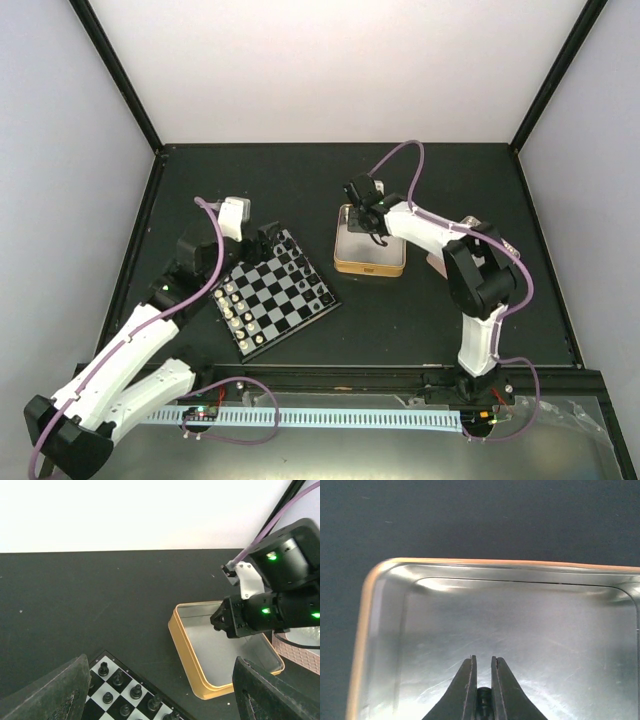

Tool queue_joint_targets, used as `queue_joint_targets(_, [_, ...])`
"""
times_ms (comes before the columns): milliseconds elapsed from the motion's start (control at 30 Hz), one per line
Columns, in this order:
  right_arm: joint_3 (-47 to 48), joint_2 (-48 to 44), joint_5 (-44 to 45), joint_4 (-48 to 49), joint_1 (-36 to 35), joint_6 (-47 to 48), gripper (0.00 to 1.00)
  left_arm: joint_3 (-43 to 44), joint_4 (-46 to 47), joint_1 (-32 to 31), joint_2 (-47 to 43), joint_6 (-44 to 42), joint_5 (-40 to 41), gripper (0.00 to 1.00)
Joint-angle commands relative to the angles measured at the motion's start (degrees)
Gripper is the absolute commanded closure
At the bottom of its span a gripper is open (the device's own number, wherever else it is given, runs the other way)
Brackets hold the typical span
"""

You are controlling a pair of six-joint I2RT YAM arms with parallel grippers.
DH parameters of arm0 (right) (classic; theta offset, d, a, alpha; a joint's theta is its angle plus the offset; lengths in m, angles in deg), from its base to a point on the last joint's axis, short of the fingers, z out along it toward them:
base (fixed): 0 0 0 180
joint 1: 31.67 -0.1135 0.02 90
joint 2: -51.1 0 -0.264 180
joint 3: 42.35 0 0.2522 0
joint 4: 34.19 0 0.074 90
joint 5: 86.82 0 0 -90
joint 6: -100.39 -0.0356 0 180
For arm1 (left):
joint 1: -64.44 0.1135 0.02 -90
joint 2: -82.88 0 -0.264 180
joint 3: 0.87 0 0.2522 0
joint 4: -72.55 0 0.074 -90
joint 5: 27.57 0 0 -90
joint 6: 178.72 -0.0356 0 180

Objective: Set up the chess pieces on the board
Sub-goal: Pick up the chess piece from the storage box, then place the chess piece on the chessboard.

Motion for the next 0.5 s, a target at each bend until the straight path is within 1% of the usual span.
queue_joint_targets(0, [2.4,-4.5,-4.4,-1.2,-3.8,1.4,0.99,-0.3,0.1,0.4,-2.5,0.4,3.9,0.20])
queue_joint_targets(167, [6.5,-4.6,-6.1,-2.0,-10.6,3.3,0.99,-0.6,-0.9,0.4,-5.3,2.3,10.3,0.20])
queue_joint_targets(300, [9.2,-3.8,-6.5,-1.7,-16.9,6.6,0.98,-1.2,-2.0,0.5,-8.1,4.0,15.7,0.20])
queue_joint_targets(467, [11.5,-0.6,-6.2,-2.8,-21.9,10.3,0.97,-2.3,-2.7,0.5,-11.6,5.7,21.4,0.18])
